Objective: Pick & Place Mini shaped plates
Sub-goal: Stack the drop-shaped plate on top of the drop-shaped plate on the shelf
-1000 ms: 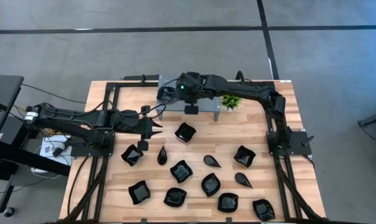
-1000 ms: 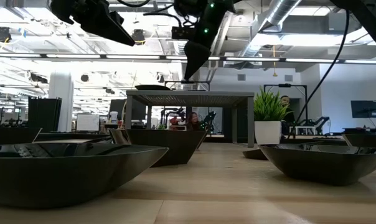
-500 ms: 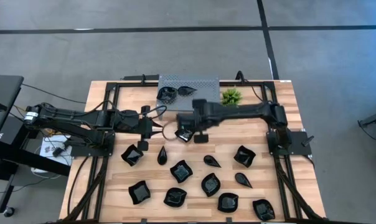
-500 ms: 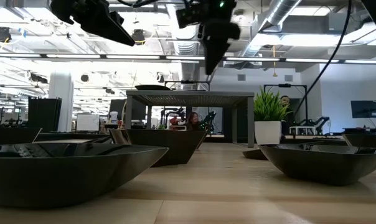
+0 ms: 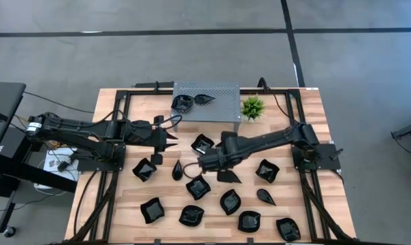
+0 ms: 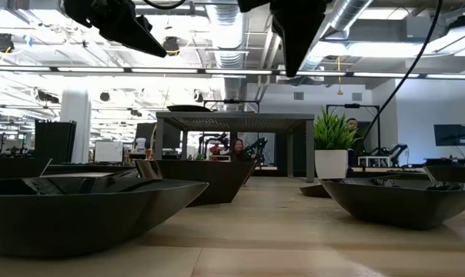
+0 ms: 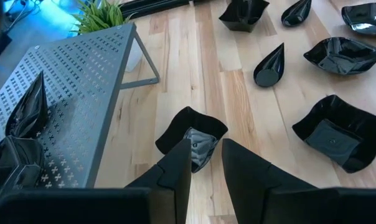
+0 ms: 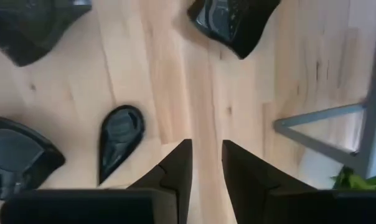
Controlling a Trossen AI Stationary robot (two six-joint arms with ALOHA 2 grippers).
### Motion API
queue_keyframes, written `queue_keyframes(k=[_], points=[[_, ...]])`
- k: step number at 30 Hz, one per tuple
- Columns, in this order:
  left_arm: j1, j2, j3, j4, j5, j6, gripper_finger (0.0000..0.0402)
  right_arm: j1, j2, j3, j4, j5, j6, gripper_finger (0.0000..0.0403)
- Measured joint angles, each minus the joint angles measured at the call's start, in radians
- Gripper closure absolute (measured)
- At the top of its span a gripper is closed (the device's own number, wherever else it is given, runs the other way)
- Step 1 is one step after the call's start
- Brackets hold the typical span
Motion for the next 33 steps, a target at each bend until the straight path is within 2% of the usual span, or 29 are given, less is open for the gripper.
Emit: queue_keyframes(k=[6,8,11,14,17,20,23,26,33], points=[[0.000,0.000,0.000,-0.005,0.000,-0.001,0.0309,0.015,-0.113,-0.102,-0.009,-0.077,0.116,0.0321],[0.000,0.000,0.000,-0.005,0.000,-0.002,0.0309,0.026,-0.187,-0.134,0.004,-0.053,0.157,0.0321],[0.000,0.000,0.000,-0.005,0.000,-0.001,0.0309,0.052,-0.312,-0.211,0.059,0.041,0.227,0.0321],[0.000,0.000,0.000,-0.005,0.000,-0.001,0.0309,0.091,-0.418,-0.378,0.220,0.109,0.336,0.0321],[0.000,0.000,-0.003,-0.006,0.015,-0.035,0.0309,0.128,-0.464,-0.570,0.491,0.041,0.415,0.0321],[0.000,-0.001,-0.051,-0.001,0.147,-0.139,0.0309,0.159,-0.437,-0.685,0.693,-0.067,0.391,0.0321],[-0.019,0.000,-0.122,0.009,0.254,-0.272,0.0309,0.180,-0.364,-0.705,0.729,-0.093,0.378,0.0321],[-0.041,0.000,-0.176,0.021,0.233,-0.363,0.0309,0.179,-0.295,-0.705,0.731,-0.112,0.374,0.0321],[-0.045,0.000,-0.213,0.048,0.069,-0.369,0.0309,0.142,-0.190,-0.705,0.740,-0.168,0.374,0.0321]])
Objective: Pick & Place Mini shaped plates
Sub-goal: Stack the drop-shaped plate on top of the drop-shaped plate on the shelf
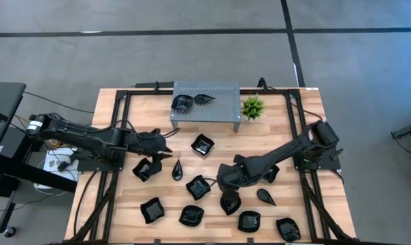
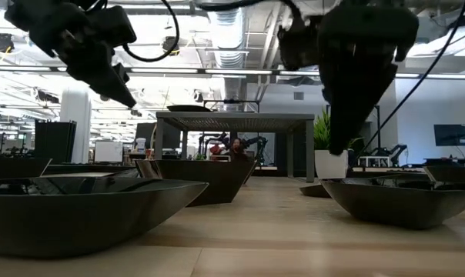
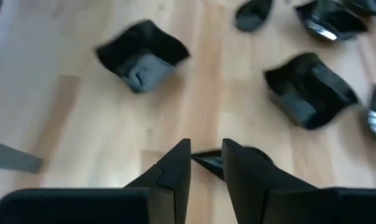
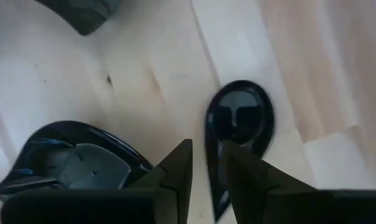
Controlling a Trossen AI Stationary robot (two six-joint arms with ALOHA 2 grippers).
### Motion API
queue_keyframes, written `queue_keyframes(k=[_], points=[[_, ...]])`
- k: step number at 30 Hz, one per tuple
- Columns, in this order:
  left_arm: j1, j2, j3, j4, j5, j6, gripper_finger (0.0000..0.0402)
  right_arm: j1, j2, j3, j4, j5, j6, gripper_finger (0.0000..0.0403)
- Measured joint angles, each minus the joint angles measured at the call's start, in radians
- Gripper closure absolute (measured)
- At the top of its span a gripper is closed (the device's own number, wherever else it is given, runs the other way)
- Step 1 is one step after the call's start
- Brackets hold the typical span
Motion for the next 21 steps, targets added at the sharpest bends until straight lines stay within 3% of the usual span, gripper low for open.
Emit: queue_keyframes(k=[5,21], points=[[0.000,0.000,0.000,0.002,-0.009,0.001,0.0309,-0.026,0.031,0.000,0.046,-0.064,0.000,0.0321],[-0.001,0.000,0.000,0.020,-0.010,0.000,0.0309,-0.043,0.095,-0.004,0.074,-0.084,-0.004,0.0321]])
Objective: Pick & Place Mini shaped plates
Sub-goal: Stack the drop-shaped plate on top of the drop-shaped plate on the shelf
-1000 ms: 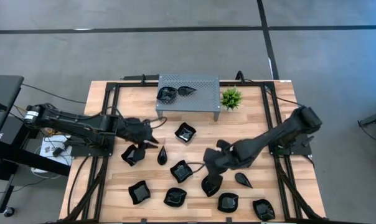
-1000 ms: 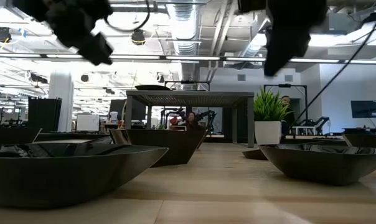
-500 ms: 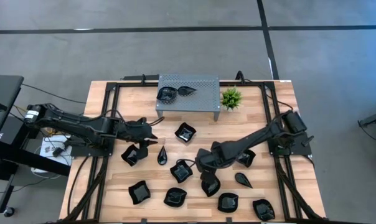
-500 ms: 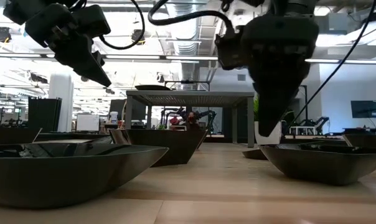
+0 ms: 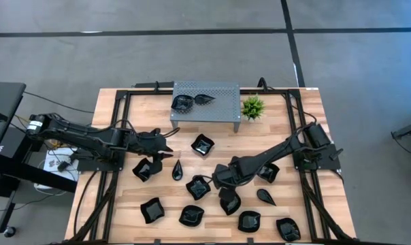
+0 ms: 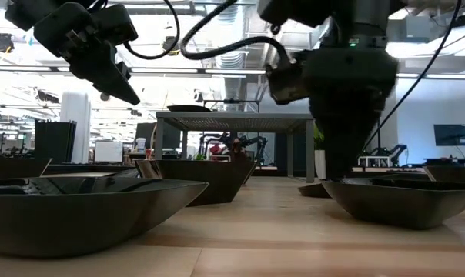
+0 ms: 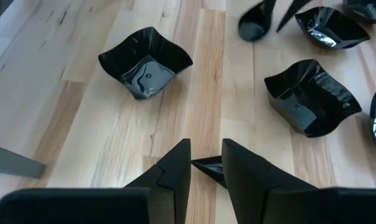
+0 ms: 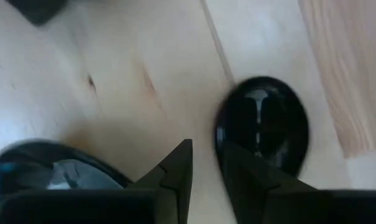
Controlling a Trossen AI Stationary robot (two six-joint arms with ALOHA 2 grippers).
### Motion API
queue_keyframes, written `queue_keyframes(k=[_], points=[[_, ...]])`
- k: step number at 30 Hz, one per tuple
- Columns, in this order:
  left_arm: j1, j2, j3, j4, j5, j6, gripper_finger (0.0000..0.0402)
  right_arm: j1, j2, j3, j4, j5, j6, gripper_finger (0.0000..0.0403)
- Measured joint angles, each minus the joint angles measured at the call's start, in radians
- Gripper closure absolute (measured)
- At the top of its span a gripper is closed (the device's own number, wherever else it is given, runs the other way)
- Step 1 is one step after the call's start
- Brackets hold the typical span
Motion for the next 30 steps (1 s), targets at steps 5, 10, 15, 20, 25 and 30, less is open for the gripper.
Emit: queue_keyframes(k=[5,10,15,20,25,30], points=[[0.000,0.000,0.000,0.002,0.000,0.000,0.0309,-0.002,0.022,-0.004,-0.007,0.000,-0.011,0.0321],[0.000,0.000,0.000,0.009,0.000,0.003,0.0309,-0.012,0.021,-0.005,-0.004,0.003,-0.072,0.0343],[0.000,0.000,0.000,0.012,0.000,0.004,0.0309,-0.034,0.023,0.028,-0.015,-0.002,-0.152,0.0395],[0.000,0.000,0.000,0.017,0.000,0.030,0.0309,-0.061,0.021,0.137,-0.154,-0.033,-0.228,0.0394],[0.000,0.000,0.000,0.029,0.000,0.038,0.0309,-0.087,0.007,0.338,-0.369,0.066,-0.444,0.0396],[0.000,0.000,0.000,0.031,0.000,0.038,0.0309,-0.136,0.006,0.543,-0.447,0.243,-0.845,0.0400]])
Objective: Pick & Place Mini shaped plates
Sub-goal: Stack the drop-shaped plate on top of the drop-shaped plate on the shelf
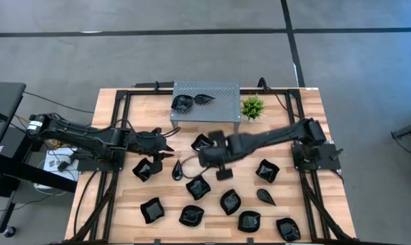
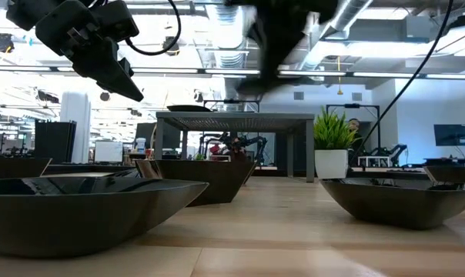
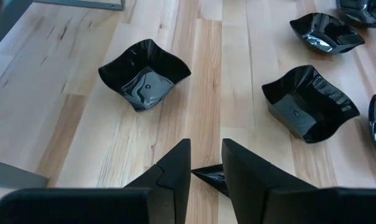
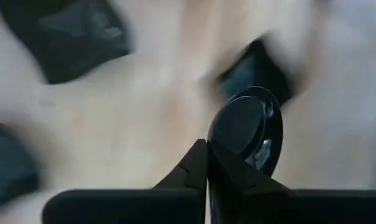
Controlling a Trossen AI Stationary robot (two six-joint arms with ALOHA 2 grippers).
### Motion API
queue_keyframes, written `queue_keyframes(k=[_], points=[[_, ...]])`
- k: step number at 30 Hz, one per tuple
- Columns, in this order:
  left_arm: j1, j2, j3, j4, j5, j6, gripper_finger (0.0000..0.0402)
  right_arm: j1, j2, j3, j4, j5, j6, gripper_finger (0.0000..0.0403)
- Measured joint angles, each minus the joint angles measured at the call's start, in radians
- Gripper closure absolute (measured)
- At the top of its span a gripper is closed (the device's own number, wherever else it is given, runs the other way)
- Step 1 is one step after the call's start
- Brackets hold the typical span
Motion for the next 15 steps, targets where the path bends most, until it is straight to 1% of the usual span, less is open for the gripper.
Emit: queue_keyframes(k=[3,5,8,10,15], points=[[0.000,0.000,0.000,0.002,0.000,0.000,0.0309,-0.062,-0.002,0.092,0.002,0.060,-0.274,0.0399],[0.000,0.000,0.000,0.004,0.000,0.000,0.0309,-0.123,-0.002,0.139,0.004,0.075,-0.400,0.0399],[0.000,0.000,0.000,0.003,0.000,0.000,0.0309,-0.231,-0.002,0.181,0.004,0.046,-0.536,0.0401],[0.000,0.000,0.000,0.003,0.000,0.000,0.0309,-0.302,-0.002,0.185,0.007,0.035,-0.609,0.0401],[0.000,0.000,0.000,0.004,0.000,0.000,0.0309,-0.437,0.017,0.185,0.027,-0.062,-0.846,0.0402]])
